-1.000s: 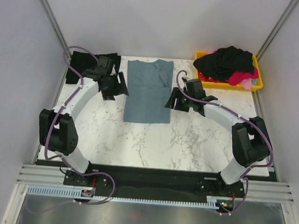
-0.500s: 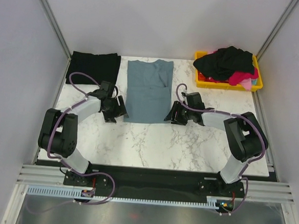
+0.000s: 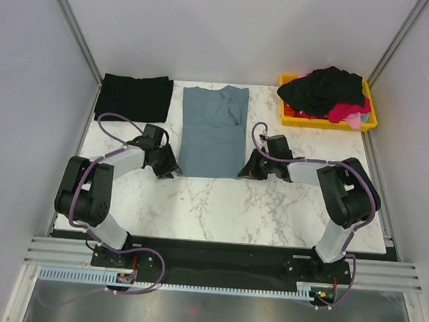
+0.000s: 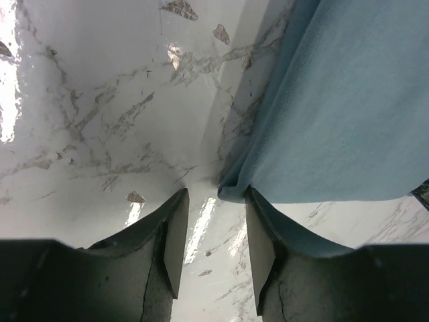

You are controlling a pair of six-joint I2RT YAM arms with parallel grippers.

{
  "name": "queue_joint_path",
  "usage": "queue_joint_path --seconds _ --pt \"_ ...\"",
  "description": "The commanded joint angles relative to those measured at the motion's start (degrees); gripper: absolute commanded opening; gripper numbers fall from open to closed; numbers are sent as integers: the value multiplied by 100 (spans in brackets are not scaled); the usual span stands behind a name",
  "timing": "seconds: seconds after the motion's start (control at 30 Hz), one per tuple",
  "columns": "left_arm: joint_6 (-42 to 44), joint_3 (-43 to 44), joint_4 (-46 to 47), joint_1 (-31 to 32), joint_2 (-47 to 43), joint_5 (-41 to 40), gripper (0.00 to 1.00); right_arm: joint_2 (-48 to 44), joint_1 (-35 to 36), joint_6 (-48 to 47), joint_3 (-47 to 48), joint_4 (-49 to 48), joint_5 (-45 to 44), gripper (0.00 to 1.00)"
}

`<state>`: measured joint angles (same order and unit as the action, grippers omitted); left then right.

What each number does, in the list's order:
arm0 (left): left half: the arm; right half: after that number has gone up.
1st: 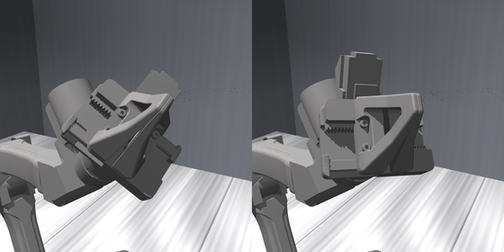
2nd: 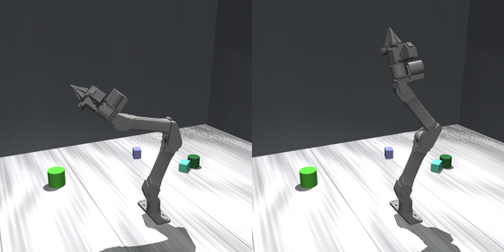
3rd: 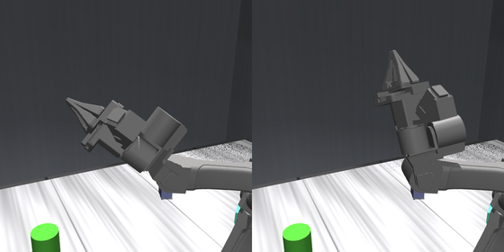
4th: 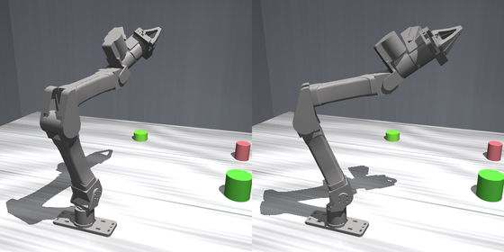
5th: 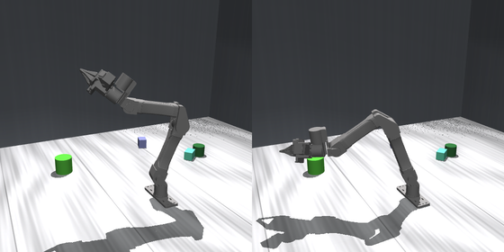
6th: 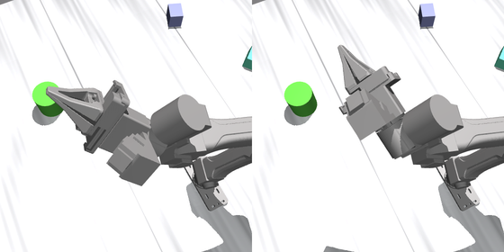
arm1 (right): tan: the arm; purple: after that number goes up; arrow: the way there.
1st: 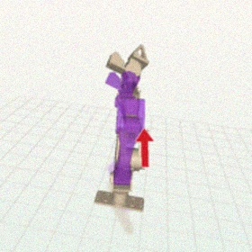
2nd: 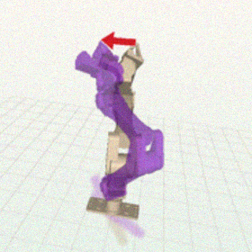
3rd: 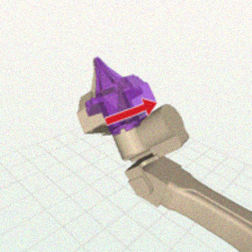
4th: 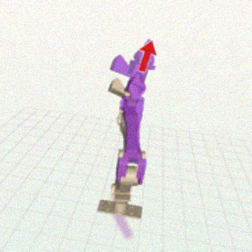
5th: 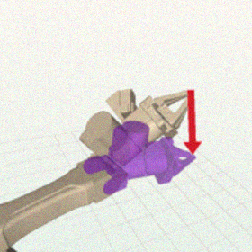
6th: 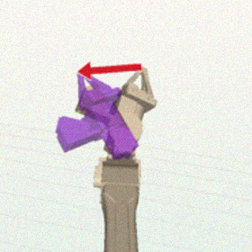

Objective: Fold and stack the t-shirts
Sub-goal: Fold the tshirt

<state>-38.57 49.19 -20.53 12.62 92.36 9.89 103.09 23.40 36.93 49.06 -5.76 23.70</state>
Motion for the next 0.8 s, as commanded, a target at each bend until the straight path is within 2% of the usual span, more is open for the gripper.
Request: queue_joint_path --seconds 0.0,0.2,0.3,0.33,0.43,0.63,0.77 --pt "-326 -137 505 -5 107 136 47 212 -2 -28 -116 -65 -32 16" --pt "-380 -243 709 3 90 145 45 238 -2 -80 -72 -22 -50 12" --pt "-388 -304 823 3 72 154 39 299 7 -89 -72 -48 -24 4" --pt "-388 -331 901 3 89 180 30 317 7 -98 -72 -48 -15 0" --pt "-389 -331 1086 12 177 328 2 361 -11 -142 -81 -57 -24 0" --pt "-388 -278 938 126 -147 172 2 177 -28 -291 -81 215 -111 0" --pt "-336 -392 315 231 -884 31 2 -559 -37 -335 -264 540 -155 0"
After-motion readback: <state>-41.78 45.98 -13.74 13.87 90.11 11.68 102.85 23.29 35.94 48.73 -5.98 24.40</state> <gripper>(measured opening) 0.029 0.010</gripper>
